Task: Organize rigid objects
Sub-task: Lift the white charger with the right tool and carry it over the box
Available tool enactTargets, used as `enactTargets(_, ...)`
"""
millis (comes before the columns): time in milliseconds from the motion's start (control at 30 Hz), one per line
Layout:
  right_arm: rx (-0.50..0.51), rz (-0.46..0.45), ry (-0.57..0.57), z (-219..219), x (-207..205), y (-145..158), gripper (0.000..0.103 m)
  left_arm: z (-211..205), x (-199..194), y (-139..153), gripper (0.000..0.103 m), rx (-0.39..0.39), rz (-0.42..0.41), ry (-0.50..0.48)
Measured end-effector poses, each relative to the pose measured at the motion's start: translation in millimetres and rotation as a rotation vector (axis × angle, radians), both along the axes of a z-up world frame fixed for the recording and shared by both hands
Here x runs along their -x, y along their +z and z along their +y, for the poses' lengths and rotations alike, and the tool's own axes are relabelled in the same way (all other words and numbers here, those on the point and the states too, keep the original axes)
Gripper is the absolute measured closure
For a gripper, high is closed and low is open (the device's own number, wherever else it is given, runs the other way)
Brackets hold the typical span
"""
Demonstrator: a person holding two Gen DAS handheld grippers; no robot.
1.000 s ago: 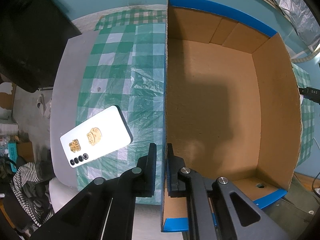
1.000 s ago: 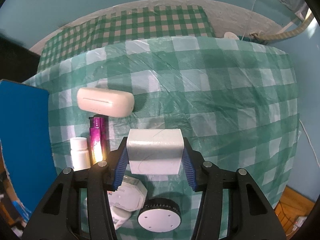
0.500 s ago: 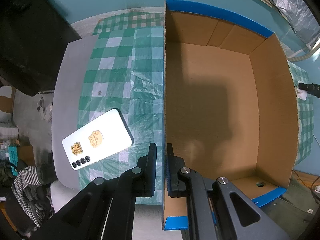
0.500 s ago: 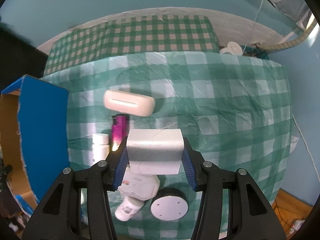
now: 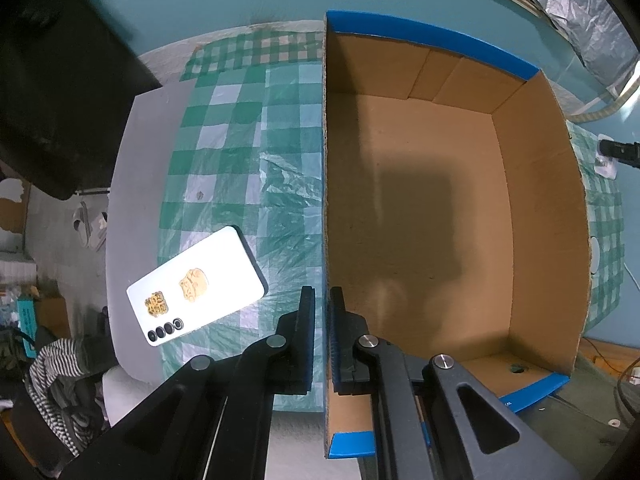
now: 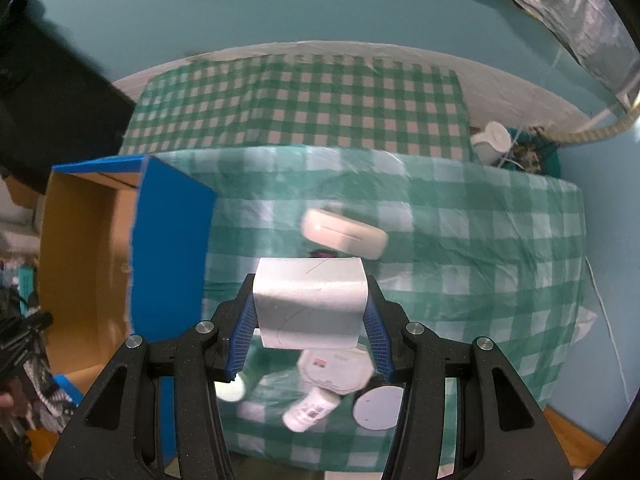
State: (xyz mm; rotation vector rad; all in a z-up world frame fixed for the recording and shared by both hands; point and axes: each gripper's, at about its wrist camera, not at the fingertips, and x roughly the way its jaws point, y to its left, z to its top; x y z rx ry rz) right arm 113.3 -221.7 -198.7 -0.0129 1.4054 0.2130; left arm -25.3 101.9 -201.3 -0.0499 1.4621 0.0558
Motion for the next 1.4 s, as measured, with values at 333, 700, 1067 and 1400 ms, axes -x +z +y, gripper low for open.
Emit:
enactTargets(333,-0.024,-0.033,0.082,40,-2,27,0.054,2,1,4,0.100,0.028,-0.020,-0.018)
enactTargets(700,-0.039,-0.064,0.173,86,-7,48,0.054,1,1,4,0.100,0.030,-0.018,-0.025)
enactTargets(1067,-0.038,-0.058,0.268,134,-17,43,0.054,2,1,3,0.100,0.033,-0.007,-0.026)
enactTargets(1400,-0.029,-0.015,0.324,167,-17,17,0.054,2,4,2,0.100,0.028,-0.001,-0.027)
